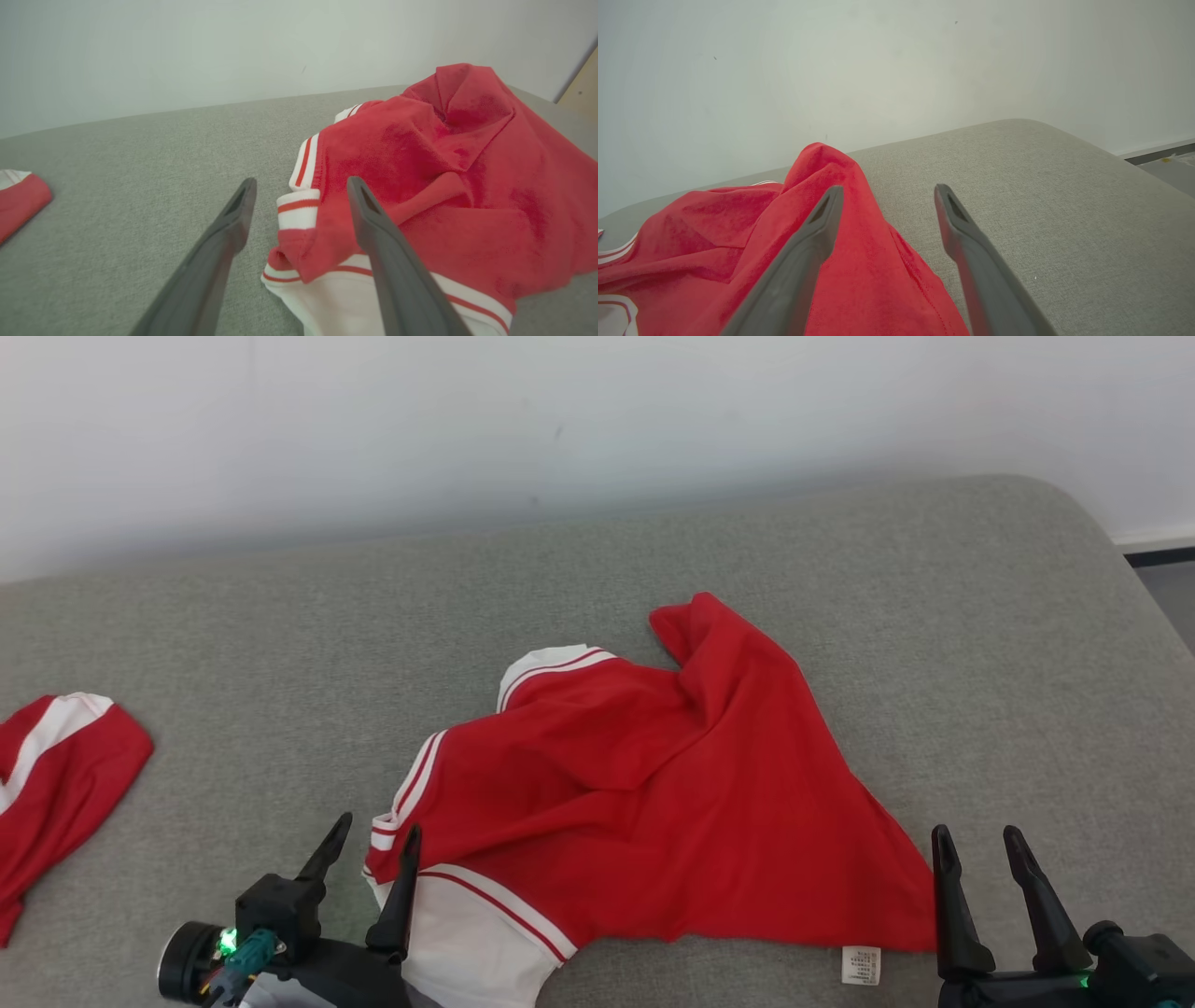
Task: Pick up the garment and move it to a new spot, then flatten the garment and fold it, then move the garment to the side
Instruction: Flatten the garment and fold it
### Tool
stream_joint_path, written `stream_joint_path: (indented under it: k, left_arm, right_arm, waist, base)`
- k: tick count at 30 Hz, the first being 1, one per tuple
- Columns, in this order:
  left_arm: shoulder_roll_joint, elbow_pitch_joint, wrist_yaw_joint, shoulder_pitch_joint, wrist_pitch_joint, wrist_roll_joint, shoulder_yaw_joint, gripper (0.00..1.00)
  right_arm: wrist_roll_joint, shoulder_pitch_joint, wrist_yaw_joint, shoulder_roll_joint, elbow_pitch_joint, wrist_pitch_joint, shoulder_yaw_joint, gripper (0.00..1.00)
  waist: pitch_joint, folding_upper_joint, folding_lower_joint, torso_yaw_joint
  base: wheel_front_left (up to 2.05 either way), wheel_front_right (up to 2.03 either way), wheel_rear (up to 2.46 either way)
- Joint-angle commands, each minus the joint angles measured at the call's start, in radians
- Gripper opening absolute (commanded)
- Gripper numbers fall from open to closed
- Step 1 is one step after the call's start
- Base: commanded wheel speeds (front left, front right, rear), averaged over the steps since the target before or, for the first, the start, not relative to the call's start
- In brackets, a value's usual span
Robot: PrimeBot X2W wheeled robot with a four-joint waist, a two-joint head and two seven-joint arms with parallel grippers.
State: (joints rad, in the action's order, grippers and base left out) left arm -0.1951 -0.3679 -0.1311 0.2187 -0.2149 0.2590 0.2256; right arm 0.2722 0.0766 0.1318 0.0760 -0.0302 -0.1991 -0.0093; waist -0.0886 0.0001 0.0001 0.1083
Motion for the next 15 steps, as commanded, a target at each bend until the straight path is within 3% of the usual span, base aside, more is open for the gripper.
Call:
stream_joint_path:
  k: [1, 7, 8, 9, 15]
  left_arm:
    - [-0.004, -0.032, 0.002, 0.016, 0.015, 0.015, 0.003, 1.0]
    - [-0.005, -0.113, 0.006, 0.037, 0.02, 0.025, 0.0, 1.0]
    - [-0.006, -0.126, 0.005, 0.042, 0.019, 0.029, 0.0, 0.58]
    - [-0.004, -0.148, 0.005, 0.056, 0.018, 0.035, 0.002, 0.0]
    - [-0.001, -0.159, 0.005, 0.084, -0.016, 0.052, -0.012, 0.0]
  right_arm:
    - [0.01, -0.012, -0.002, 0.004, -0.006, -0.007, 0.003, 1.0]
    - [0.012, -0.019, -0.002, 0.009, -0.02, -0.019, 0.006, 1.0]
    - [0.011, -0.019, -0.002, 0.01, -0.021, -0.02, 0.005, 1.0]
    - [0.007, -0.02, -0.002, 0.011, -0.021, -0.02, 0.002, 1.0]
    - [0.004, -0.012, -0.002, 0.013, -0.022, -0.022, 0.004, 1.0]
  waist:
    - [-0.02, -0.0001, -0.0001, 0.026]
    - [-0.028, -0.0001, -0.0001, 0.041]
    - [-0.027, -0.0001, -0.0001, 0.041]
    - [-0.024, -0.0001, -0.0001, 0.038]
    - [-0.004, -0.0001, -0.0001, 0.012]
  base:
    - [0.0, 0.0, 0.0]
    - [0.0, 0.0, 0.0]
    - [0.0, 0.0, 0.0]
    - [0.0, 0.0, 0.0]
    - [0.0, 0.0, 0.0]
